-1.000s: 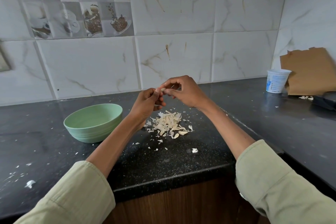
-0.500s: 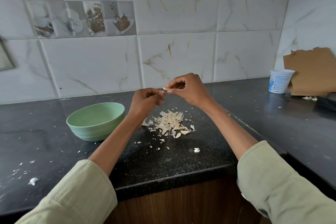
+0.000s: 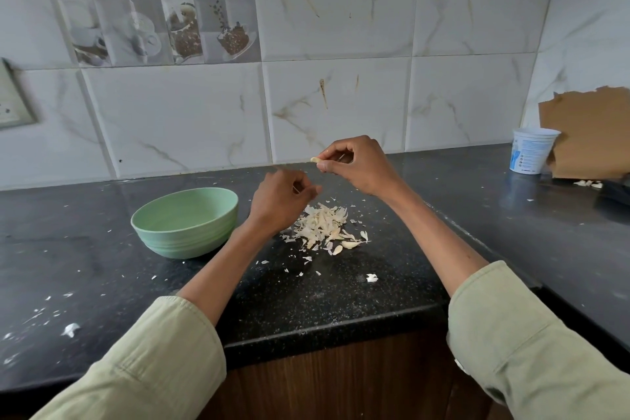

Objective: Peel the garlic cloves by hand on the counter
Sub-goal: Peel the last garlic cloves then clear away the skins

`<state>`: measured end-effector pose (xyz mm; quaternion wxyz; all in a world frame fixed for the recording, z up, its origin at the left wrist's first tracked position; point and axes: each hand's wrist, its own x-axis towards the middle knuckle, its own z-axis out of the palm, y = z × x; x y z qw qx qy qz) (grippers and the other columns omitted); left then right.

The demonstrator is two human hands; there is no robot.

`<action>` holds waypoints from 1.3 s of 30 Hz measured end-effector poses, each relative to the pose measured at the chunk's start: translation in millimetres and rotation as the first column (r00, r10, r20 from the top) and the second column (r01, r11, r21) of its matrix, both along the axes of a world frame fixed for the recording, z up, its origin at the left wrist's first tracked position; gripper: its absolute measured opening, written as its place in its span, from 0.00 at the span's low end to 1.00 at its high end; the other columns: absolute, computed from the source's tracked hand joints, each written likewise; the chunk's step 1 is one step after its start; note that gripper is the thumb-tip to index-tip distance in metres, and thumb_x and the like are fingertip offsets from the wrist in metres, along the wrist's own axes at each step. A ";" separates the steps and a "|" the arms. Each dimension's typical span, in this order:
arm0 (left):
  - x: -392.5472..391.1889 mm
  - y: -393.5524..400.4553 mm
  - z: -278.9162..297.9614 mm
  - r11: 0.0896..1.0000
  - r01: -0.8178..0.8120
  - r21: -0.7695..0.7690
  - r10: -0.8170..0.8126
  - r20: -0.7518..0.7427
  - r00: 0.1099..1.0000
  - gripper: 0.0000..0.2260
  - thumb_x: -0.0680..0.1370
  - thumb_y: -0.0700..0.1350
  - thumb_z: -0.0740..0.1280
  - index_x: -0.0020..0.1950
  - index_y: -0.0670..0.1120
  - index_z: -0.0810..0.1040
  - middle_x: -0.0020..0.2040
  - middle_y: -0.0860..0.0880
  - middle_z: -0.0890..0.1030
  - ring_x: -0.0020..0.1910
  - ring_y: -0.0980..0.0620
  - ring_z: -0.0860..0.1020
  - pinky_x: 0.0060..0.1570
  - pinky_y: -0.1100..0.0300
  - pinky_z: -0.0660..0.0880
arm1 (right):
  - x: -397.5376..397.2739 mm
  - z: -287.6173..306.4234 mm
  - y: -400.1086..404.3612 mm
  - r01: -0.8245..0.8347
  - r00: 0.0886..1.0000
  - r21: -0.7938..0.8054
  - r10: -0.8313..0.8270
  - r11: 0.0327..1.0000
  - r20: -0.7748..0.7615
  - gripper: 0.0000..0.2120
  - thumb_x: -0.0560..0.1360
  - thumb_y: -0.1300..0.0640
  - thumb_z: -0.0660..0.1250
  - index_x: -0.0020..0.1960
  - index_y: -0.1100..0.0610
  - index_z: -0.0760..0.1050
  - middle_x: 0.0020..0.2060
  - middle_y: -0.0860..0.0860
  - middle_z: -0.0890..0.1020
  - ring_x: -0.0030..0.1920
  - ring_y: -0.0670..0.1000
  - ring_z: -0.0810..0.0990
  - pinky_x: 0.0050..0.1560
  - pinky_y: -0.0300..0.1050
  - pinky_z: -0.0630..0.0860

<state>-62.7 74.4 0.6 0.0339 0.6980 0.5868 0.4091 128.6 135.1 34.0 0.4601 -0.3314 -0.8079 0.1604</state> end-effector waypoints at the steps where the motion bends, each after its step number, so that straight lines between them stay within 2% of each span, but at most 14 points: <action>1: -1.5 1.1 -1.0 1.000 0.016 -0.013 -0.016 -0.012 1.000 0.06 0.79 0.44 0.74 0.43 0.54 0.84 0.39 0.58 0.85 0.42 0.57 0.83 0.50 0.49 0.83 | -0.2 -0.2 0.6 -0.003 1.000 -0.009 0.003 1.000 -0.004 0.05 0.75 0.56 0.79 0.51 0.55 0.88 0.40 0.45 0.88 0.38 0.38 0.82 0.44 0.32 0.75; 3: -3.0 0.5 -0.9 0.999 0.037 0.001 -0.037 -0.021 0.999 0.16 0.75 0.33 0.67 0.48 0.55 0.83 0.44 0.59 0.85 0.46 0.58 0.83 0.51 0.49 0.83 | -0.4 -1.0 2.0 -0.008 1.000 -0.021 0.008 1.000 -0.012 0.06 0.76 0.56 0.79 0.51 0.55 0.88 0.40 0.45 0.88 0.39 0.40 0.83 0.44 0.32 0.76; 4: -3.1 -0.7 1.2 1.000 0.026 0.017 -0.027 0.012 1.000 0.18 0.74 0.32 0.65 0.49 0.55 0.82 0.44 0.59 0.85 0.46 0.58 0.83 0.50 0.50 0.83 | -0.4 -1.5 2.1 -0.010 1.000 -0.027 0.010 1.000 -0.014 0.06 0.76 0.55 0.78 0.51 0.56 0.88 0.40 0.46 0.88 0.39 0.41 0.84 0.43 0.32 0.76; 6: -3.5 -2.3 5.7 0.999 -0.022 0.038 0.019 0.082 0.996 0.14 0.78 0.36 0.65 0.49 0.56 0.82 0.41 0.58 0.86 0.40 0.60 0.82 0.45 0.53 0.82 | -0.3 -1.8 0.8 -0.016 1.000 -0.040 0.015 0.999 -0.008 0.06 0.78 0.54 0.76 0.51 0.56 0.88 0.39 0.46 0.88 0.38 0.41 0.84 0.42 0.31 0.76; 8: -1.3 -6.3 8.5 0.997 -0.062 0.041 0.060 0.043 0.997 0.12 0.82 0.41 0.62 0.50 0.56 0.82 0.38 0.57 0.85 0.35 0.61 0.80 0.40 0.55 0.78 | -0.1 -2.2 -1.4 -0.022 1.000 -0.051 0.022 0.998 -0.003 0.07 0.81 0.54 0.74 0.52 0.57 0.88 0.39 0.46 0.88 0.39 0.42 0.85 0.41 0.30 0.76; 11: 2.8 -18.9 11.9 0.988 -0.120 0.102 0.132 -0.124 0.983 0.11 0.85 0.44 0.60 0.52 0.56 0.81 0.40 0.56 0.83 0.42 0.50 0.83 0.45 0.49 0.80 | -2.0 -2.4 -5.7 -0.029 1.000 -0.062 0.029 0.998 -0.004 0.09 0.84 0.55 0.70 0.53 0.58 0.87 0.40 0.47 0.88 0.39 0.42 0.84 0.40 0.32 0.77; 14: -2.3 -32.2 31.3 0.954 -0.208 0.215 0.220 -0.032 0.975 0.11 0.85 0.44 0.60 0.55 0.55 0.81 0.46 0.51 0.85 0.43 0.45 0.83 0.43 0.49 0.79 | -9.1 -2.7 -7.3 -0.057 0.998 -0.112 0.053 0.992 -0.037 0.10 0.84 0.53 0.69 0.52 0.57 0.87 0.41 0.49 0.88 0.39 0.45 0.84 0.40 0.37 0.78; 18: -44.2 -48.7 64.9 0.906 -0.326 0.272 0.286 0.177 0.942 0.12 0.83 0.41 0.62 0.52 0.52 0.85 0.43 0.49 0.86 0.43 0.45 0.83 0.44 0.52 0.78 | -42.2 7.2 -24.5 -0.118 0.992 -0.070 0.121 0.991 0.043 0.10 0.81 0.50 0.73 0.50 0.56 0.87 0.40 0.48 0.88 0.40 0.51 0.85 0.41 0.38 0.77; 22: -88.4 -65.8 64.5 0.905 -0.397 0.155 0.366 0.192 0.910 0.12 0.78 0.42 0.66 0.49 0.54 0.88 0.43 0.50 0.87 0.49 0.48 0.84 0.50 0.49 0.82 | -99.9 22.8 -48.4 -0.221 0.961 -0.012 0.220 0.975 0.166 0.08 0.77 0.52 0.77 0.51 0.57 0.87 0.40 0.46 0.87 0.36 0.37 0.82 0.40 0.31 0.74; 26: -103.9 -81.0 55.4 0.901 -0.414 0.129 0.382 0.217 0.899 0.07 0.78 0.46 0.70 0.49 0.54 0.88 0.42 0.52 0.87 0.49 0.49 0.84 0.49 0.49 0.82 | -130.2 30.0 -61.5 -0.247 0.936 -0.005 0.240 0.969 0.258 0.08 0.80 0.51 0.75 0.52 0.55 0.87 0.40 0.45 0.87 0.36 0.37 0.81 0.41 0.34 0.74; 30: -94.5 -83.3 50.6 0.916 -0.371 0.152 0.340 0.195 0.920 0.04 0.77 0.48 0.73 0.46 0.54 0.88 0.36 0.55 0.85 0.41 0.52 0.84 0.44 0.52 0.82 | -101.8 35.2 -68.1 -0.200 0.919 0.008 0.184 0.980 0.349 0.09 0.79 0.50 0.76 0.46 0.55 0.86 0.35 0.46 0.86 0.32 0.38 0.79 0.39 0.36 0.73; 32: -73.9 -79.7 50.5 0.926 -0.321 0.198 0.290 0.168 0.942 0.04 0.76 0.49 0.73 0.45 0.55 0.88 0.35 0.56 0.85 0.39 0.54 0.84 0.43 0.53 0.82 | -70.2 42.3 -73.2 -0.186 0.902 -0.044 0.189 0.982 0.388 0.10 0.78 0.49 0.77 0.44 0.55 0.86 0.34 0.48 0.86 0.32 0.41 0.82 0.39 0.35 0.74; 35: -26.0 -67.9 52.5 0.941 -0.213 0.262 0.197 0.088 0.977 0.04 0.75 0.52 0.76 0.41 0.55 0.87 0.34 0.58 0.83 0.38 0.56 0.82 0.38 0.58 0.75 | -16.4 55.2 -84.5 -0.172 0.839 -0.216 0.258 0.961 0.479 0.08 0.75 0.51 0.79 0.46 0.55 0.87 0.38 0.53 0.88 0.39 0.52 0.85 0.45 0.42 0.78; 39: 33.5 -45.9 44.0 0.967 -0.086 0.241 0.098 -0.036 0.995 0.20 0.79 0.62 0.71 0.34 0.49 0.82 0.30 0.54 0.82 0.32 0.55 0.79 0.35 0.57 0.74 | 35.5 53.0 -103.2 -0.080 0.643 -0.498 0.426 0.864 0.636 0.11 0.74 0.54 0.81 0.52 0.58 0.86 0.42 0.54 0.88 0.39 0.46 0.83 0.44 0.41 0.78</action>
